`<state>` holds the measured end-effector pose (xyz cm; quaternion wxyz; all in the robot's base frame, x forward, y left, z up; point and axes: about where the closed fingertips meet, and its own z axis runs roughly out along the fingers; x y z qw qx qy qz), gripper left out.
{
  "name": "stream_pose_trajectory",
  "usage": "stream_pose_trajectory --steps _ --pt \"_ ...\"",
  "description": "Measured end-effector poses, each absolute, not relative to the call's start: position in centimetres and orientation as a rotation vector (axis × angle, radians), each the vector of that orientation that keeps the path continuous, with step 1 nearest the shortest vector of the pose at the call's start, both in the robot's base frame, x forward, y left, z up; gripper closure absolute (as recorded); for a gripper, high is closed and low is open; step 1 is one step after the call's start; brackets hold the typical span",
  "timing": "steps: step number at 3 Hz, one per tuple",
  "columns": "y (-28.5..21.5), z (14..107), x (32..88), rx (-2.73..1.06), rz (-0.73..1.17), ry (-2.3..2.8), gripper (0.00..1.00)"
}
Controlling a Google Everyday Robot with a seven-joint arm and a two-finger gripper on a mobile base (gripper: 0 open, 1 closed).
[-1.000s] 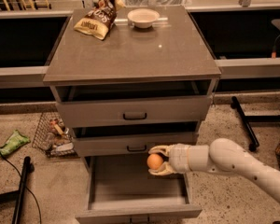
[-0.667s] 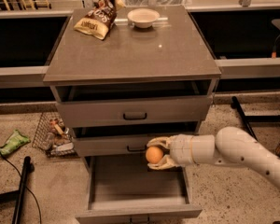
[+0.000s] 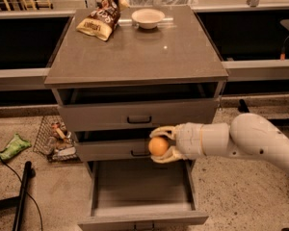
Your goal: Pick orange from bottom drawer and place on counter
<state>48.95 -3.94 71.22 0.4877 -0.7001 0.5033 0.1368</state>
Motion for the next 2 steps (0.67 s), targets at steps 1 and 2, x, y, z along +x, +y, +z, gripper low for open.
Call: stream_pose_trajectory --steps 1,2 --pt "-3.1 75.0 50.7 -1.629 0.310 1.159 1.00" --pt "-0.5 82.2 52.7 -1.691 0.253 1.035 1.00"
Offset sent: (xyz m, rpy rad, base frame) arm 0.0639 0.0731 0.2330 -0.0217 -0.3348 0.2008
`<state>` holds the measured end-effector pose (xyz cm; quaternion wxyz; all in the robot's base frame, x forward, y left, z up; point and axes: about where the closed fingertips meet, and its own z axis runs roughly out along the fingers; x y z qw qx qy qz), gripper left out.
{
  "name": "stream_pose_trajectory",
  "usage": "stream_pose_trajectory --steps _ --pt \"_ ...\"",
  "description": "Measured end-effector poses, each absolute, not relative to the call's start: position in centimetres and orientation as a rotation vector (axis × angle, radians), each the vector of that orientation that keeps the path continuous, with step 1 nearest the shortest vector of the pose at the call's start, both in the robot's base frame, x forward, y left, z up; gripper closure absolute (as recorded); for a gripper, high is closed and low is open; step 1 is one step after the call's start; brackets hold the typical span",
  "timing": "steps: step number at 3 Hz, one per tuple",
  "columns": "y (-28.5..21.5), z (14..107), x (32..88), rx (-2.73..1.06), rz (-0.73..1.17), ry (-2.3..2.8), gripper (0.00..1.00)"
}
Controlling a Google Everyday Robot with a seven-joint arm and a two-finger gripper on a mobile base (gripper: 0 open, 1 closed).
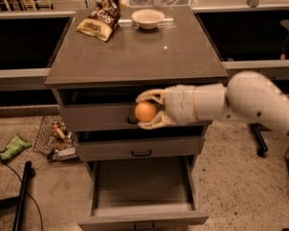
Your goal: Pick orange from bottom drawer and place on counter
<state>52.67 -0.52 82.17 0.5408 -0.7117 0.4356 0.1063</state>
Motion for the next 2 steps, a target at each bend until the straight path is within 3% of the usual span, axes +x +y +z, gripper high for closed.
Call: stream_pose_trajectory --steps 2 --pt "2.37 87.35 54.00 -1.866 0.123 0.906 1.00"
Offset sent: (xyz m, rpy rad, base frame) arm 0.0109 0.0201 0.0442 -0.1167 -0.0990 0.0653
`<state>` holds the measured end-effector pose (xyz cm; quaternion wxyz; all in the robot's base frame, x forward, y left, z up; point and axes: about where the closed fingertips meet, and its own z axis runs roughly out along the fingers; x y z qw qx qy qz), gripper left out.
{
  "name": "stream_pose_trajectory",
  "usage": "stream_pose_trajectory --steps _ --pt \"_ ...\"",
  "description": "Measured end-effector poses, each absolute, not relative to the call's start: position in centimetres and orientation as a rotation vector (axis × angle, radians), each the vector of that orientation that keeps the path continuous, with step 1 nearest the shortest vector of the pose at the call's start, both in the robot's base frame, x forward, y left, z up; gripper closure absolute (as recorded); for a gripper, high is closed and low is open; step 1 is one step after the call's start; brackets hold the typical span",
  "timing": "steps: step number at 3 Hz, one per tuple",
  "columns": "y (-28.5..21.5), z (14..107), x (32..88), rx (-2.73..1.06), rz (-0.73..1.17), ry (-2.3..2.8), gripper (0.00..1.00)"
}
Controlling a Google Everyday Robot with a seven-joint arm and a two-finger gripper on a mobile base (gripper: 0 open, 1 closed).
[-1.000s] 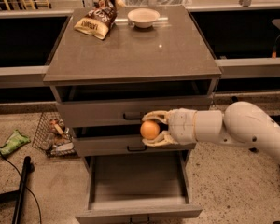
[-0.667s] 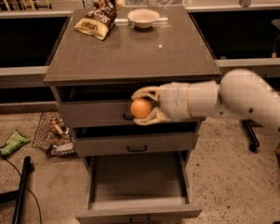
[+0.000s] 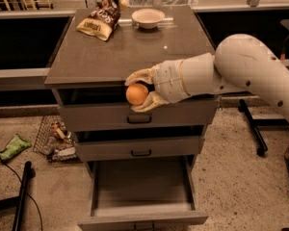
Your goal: Pick orange from bottom drawer and place on counter
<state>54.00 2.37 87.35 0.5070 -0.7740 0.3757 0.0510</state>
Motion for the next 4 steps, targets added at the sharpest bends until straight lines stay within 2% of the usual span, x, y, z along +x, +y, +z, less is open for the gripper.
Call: stream_pose_trajectory --steps 1,3,4 --pt "3.1 87.8 56.0 -1.817 0.157 0.909 1.00" --pt "7.6 92.3 63.8 -1.729 0.265 0.827 1.00" --pt "7.8 94.1 64.5 -1.706 0.244 0.806 1.00"
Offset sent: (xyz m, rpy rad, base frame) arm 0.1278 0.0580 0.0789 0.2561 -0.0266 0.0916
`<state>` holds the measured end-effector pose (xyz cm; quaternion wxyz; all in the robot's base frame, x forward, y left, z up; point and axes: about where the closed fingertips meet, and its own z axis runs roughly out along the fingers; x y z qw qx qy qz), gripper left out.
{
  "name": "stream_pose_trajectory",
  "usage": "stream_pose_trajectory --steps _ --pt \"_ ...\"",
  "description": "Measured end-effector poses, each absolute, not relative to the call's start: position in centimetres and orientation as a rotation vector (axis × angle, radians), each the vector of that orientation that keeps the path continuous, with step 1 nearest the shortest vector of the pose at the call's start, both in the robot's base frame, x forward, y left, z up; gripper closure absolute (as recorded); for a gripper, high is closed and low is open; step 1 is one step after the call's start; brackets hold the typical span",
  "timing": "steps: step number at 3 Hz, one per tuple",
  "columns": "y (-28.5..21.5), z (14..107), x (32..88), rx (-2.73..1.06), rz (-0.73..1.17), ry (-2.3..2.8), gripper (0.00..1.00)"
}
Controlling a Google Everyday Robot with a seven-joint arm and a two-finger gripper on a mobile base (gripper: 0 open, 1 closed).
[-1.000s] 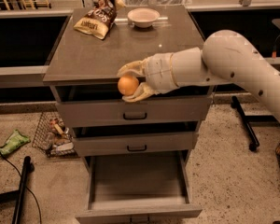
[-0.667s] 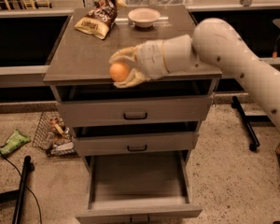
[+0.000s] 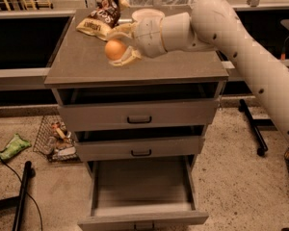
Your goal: Pick orange from bottom drawer and place on counter
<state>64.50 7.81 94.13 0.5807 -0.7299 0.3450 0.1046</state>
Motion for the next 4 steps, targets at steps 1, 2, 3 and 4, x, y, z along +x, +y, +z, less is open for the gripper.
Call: stream_pose_trajectory --steps 1,2,3,4 --pt "8.1 94.0 64.5 -1.701 0.253 0.809 1.00" --pt "10.8 95.1 65.8 -1.668 0.306 0.838 1.00" --pt "14.9 96.2 68.5 -1.609 0.397 0.940 1.00" --pt "17.4 95.3 70.8 -1.575 0.451 1.069 1.00"
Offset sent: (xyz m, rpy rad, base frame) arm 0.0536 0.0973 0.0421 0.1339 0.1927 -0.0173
